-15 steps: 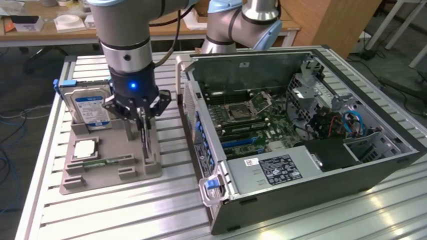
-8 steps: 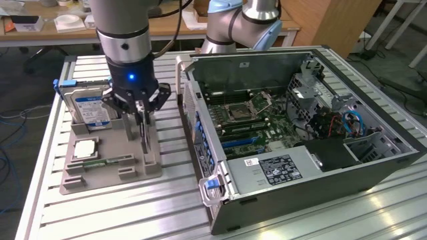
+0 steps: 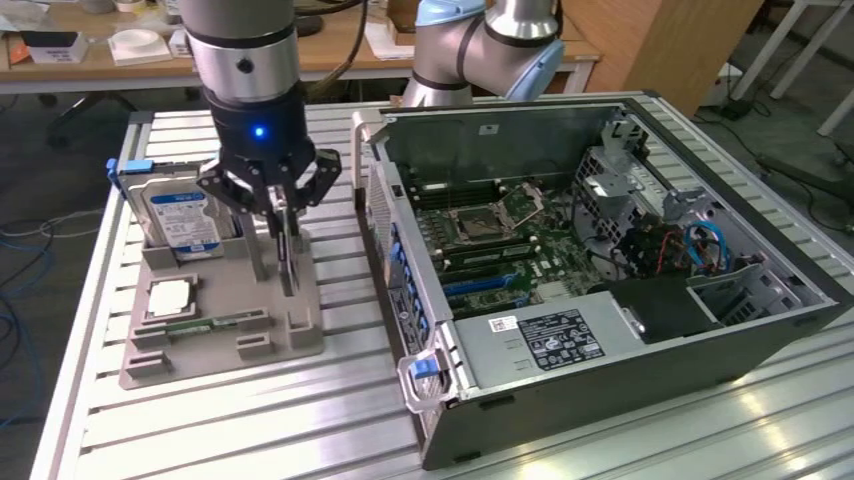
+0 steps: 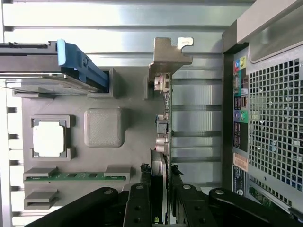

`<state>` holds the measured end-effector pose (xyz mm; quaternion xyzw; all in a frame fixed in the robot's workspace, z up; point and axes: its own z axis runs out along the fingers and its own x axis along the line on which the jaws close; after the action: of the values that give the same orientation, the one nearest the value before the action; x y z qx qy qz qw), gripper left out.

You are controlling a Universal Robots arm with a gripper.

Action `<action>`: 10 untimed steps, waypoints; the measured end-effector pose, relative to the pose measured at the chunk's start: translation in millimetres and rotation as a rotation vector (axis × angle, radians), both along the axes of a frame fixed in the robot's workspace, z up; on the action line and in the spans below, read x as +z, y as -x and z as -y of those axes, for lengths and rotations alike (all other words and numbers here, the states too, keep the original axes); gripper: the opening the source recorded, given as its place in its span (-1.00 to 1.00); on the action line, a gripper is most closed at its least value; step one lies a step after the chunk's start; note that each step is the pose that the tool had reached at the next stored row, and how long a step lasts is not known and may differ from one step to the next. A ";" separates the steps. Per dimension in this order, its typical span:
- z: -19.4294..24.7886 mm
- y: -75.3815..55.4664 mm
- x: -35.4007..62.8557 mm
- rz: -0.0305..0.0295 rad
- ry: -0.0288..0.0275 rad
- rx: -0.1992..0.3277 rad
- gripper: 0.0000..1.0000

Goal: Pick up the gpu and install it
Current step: 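Pick up the gpu and move the gpu toward the slot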

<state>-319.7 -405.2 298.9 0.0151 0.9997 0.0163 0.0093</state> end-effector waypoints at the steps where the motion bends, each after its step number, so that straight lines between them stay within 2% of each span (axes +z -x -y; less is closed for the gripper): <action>1: 0.0 0.0 2.6 0.0000 0.0000 0.000 -0.47; 10: 0.0 0.0 19.9 0.0000 -0.0001 0.008 -0.47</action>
<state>-319.7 -405.2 318.8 0.0110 0.9998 0.0164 0.0092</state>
